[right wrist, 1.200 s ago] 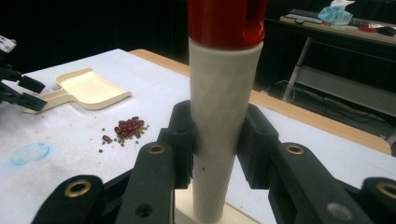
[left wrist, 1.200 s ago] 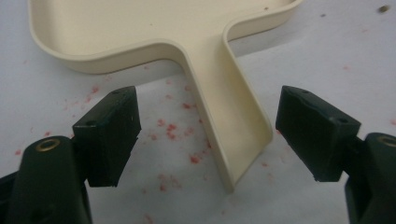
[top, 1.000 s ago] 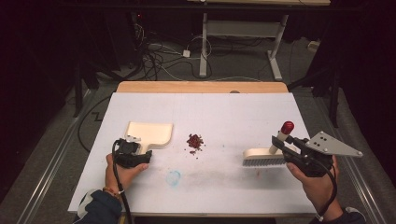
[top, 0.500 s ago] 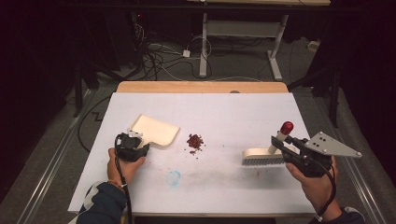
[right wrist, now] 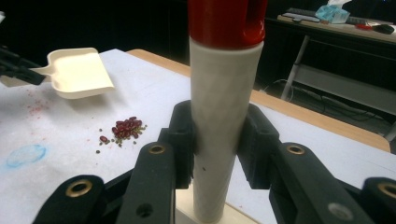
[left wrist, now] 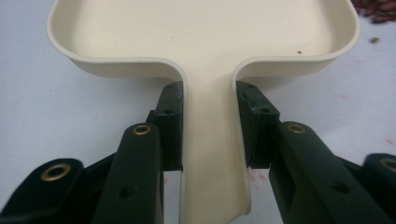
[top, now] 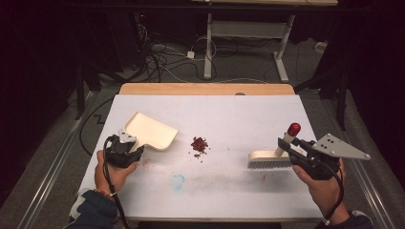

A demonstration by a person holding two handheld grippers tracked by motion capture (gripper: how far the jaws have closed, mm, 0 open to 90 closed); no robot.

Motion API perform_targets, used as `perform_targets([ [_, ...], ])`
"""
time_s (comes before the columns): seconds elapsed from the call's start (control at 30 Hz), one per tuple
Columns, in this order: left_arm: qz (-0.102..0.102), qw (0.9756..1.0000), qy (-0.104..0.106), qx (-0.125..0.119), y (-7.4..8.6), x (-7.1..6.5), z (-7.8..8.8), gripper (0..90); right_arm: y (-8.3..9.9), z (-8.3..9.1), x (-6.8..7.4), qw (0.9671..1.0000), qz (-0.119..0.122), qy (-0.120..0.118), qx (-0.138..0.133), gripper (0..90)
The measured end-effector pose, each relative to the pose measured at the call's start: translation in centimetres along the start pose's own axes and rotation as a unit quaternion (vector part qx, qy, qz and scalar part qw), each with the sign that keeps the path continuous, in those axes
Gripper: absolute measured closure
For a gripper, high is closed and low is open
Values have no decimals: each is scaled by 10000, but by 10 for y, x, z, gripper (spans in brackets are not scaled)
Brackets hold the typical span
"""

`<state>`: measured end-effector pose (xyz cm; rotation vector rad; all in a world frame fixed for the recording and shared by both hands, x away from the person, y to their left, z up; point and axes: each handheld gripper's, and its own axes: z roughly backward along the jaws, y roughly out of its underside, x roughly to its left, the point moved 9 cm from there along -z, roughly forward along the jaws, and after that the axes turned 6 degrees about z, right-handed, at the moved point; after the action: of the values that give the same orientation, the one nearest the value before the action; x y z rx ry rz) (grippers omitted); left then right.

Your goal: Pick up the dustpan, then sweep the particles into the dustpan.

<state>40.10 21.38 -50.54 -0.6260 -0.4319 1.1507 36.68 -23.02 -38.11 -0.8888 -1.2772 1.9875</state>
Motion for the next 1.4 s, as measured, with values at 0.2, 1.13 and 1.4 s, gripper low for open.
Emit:
perform_targets([
  [0.2, -403, 9980, 379, 290, 16, -21, 15, 639, 2, -5, -4, 10000, -27, 44, 52, 700],
  [1.13, -827, 9863, 1023, 996, 57, -68, 19, 639, -25, -76, 9, 9998, -61, -35, -173, 701],
  [1.4, -922, 9835, 1147, 1055, 58, -79, 14, 639, -62, -145, 12, 9989, 16, 409, -245, 701],
])
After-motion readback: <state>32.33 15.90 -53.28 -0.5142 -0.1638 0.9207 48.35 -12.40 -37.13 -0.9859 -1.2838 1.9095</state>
